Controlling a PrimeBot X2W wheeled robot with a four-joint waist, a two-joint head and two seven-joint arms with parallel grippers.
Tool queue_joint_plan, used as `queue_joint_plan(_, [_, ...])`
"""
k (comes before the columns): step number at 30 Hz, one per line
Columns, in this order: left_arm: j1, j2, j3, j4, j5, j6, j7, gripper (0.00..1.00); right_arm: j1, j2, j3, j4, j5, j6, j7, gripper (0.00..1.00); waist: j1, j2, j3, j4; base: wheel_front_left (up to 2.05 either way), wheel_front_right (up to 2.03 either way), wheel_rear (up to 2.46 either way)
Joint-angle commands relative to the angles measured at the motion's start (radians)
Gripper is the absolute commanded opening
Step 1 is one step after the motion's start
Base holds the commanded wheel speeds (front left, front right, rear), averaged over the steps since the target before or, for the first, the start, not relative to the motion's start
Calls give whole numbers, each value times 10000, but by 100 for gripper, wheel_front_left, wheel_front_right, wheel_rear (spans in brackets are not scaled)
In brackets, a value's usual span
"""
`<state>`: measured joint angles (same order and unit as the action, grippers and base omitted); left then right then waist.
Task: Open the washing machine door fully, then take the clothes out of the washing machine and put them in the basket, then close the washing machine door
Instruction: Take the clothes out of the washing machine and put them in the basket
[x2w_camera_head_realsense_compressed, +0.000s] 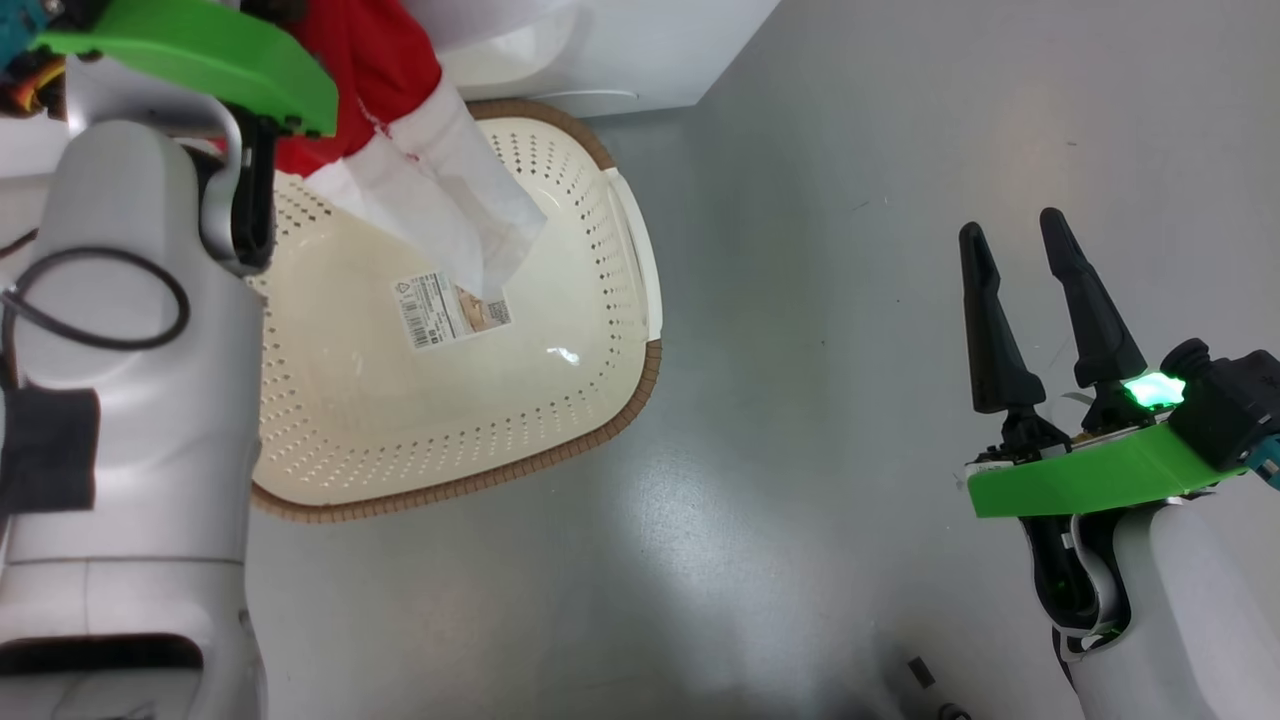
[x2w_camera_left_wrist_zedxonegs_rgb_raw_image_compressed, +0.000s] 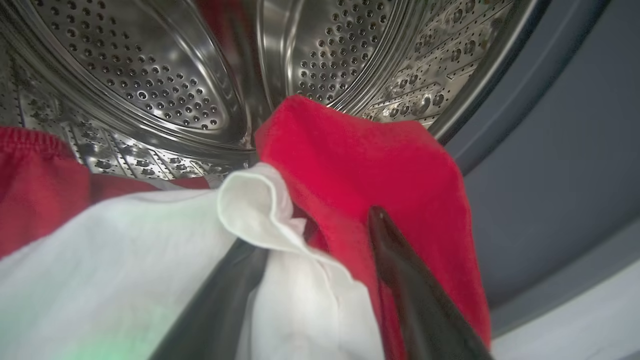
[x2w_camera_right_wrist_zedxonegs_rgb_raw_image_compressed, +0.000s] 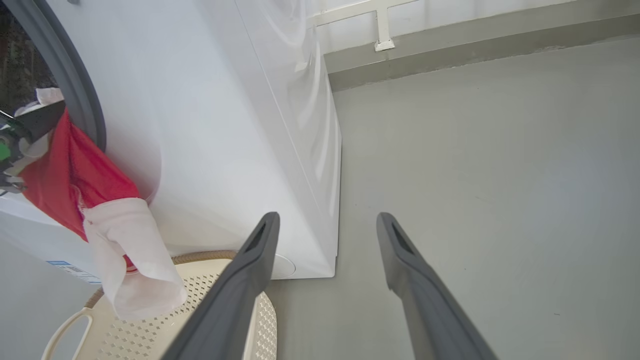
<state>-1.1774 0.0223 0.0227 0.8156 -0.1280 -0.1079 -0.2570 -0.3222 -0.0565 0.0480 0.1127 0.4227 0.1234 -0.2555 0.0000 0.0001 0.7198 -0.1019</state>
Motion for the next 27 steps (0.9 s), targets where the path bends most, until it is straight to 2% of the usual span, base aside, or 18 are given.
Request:
queue_joint_plan(1, [-235,394,75,130,129,-101,-47,100,56,44,253,-187,70,73,-63,100,0,-1,5,-27,0,0,0])
queue_joint_plan(10, [-1057,461,-127,1594,368,-88,-47,100,70,57,344,-167,85,73,-63,100,0,-1,-68,-131,0,0,0])
queue_joint_plan(11, [-1114,477,-149,1737,390,-77,-47,97,71,57,354,-164,88,73,-63,100,0,-1,-80,-145,0,0,0])
queue_joint_plan(13, [-1200,503,-188,1951,428,-55,-47,68,85,59,374,-161,95,73,-63,100,0,-1,-109,-177,0,0,0])
queue_joint_plan(14, [-1230,510,-192,2016,427,-52,-47,37,93,59,373,-165,100,73,-63,100,0,-1,-126,-185,0,0,0])
queue_joint_plan(15, [-1230,510,-192,2016,427,-52,-47,37,93,59,373,-165,100,73,-63,100,0,-1,-126,-185,0,0,0])
queue_joint_plan(16, [-1271,527,-217,2108,445,-45,-47,22,119,60,364,-183,122,73,-63,100,0,-1,-147,-194,0,0,0])
queue_joint_plan(17, [-1271,527,-217,2108,445,-45,-47,22,119,60,364,-183,122,73,-63,100,0,-1,-147,-194,0,0,0])
queue_joint_plan(20, [-1258,523,-237,2139,444,-42,-47,0,162,60,345,-201,129,73,-63,100,0,-1,-182,-175,0,0,0])
queue_joint_plan(27, [-1107,476,-161,1864,277,-59,-47,0,194,61,330,-217,93,73,-63,100,0,-1,-243,-74,0,0,0])
